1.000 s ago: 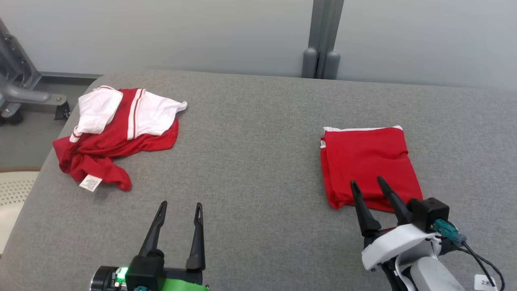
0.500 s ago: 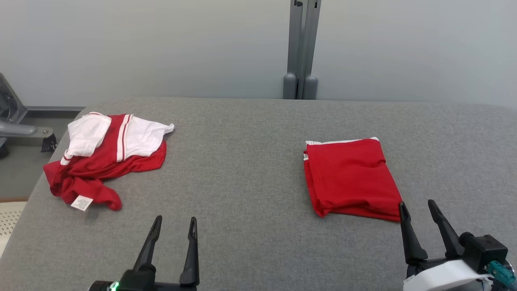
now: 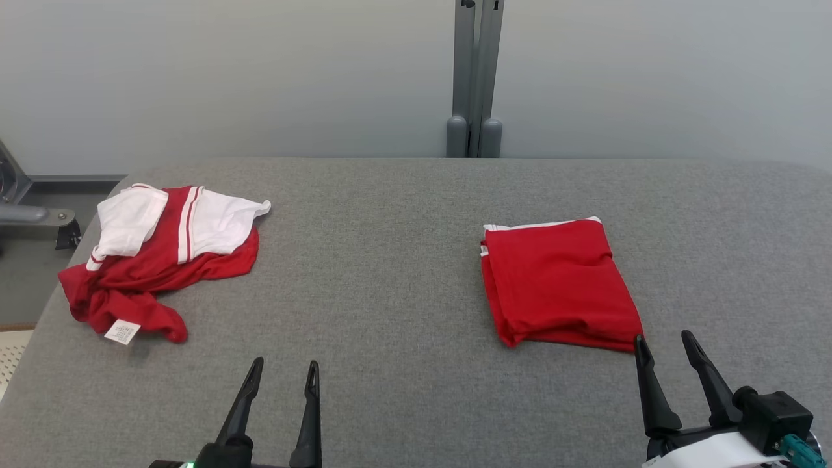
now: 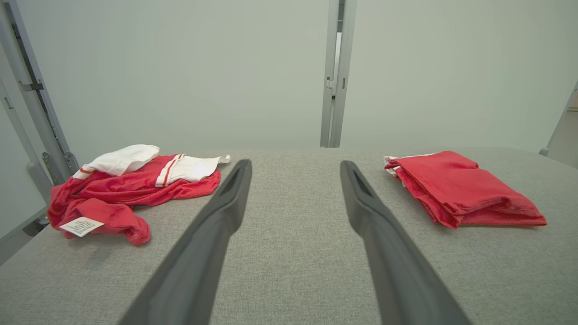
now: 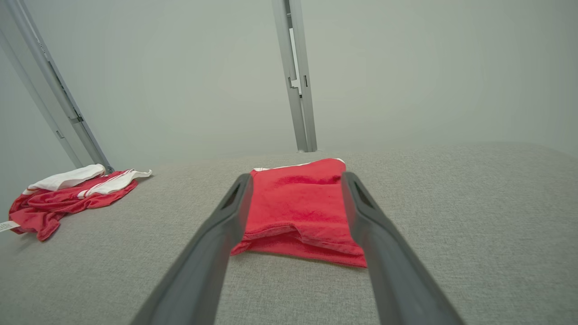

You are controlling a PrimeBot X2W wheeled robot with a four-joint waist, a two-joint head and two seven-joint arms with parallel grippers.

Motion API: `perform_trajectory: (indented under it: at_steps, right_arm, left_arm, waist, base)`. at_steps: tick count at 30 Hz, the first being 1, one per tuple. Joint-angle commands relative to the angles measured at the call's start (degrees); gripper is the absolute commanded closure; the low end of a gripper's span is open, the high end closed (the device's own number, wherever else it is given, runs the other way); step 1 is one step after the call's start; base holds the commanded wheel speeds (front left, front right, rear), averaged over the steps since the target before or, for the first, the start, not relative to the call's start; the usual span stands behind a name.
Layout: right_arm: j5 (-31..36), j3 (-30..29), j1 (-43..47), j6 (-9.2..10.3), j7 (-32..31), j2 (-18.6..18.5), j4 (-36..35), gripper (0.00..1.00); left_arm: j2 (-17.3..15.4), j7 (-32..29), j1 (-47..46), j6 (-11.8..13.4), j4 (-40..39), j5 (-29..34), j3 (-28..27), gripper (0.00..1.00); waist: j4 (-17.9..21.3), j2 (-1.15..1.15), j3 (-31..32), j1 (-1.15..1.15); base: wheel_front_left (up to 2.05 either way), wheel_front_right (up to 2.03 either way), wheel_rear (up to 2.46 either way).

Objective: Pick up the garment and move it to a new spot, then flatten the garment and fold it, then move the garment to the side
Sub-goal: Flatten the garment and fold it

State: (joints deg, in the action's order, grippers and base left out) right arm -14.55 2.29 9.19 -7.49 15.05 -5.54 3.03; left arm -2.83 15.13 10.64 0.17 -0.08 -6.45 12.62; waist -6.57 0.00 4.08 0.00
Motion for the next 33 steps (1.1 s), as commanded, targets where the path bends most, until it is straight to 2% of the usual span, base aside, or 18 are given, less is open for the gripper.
perform_trajectory:
  at_steps: [1, 33]
  right_arm:
    - [-0.50, 0.20, 0.27, 0.00, 0.17, -0.05, -0.15, 0.00]
    - [-0.08, 0.89, -0.24, 0.00, 0.18, 0.59, 0.09, 0.00]
  left_arm:
    - [-0.17, 0.02, 0.29, 0.03, 0.04, 0.42, -0.18, 0.00]
    - [-0.17, 0.01, -0.86, 0.22, 0.85, 0.93, -0.66, 0.00]
  waist:
    - [-0.01, 0.00, -0.01, 0.00]
    - [-0.12, 0.00, -0.59, 0.00]
  base:
    - [0.00, 0.00, 0.00]
    - [0.00, 0.00, 0.00]
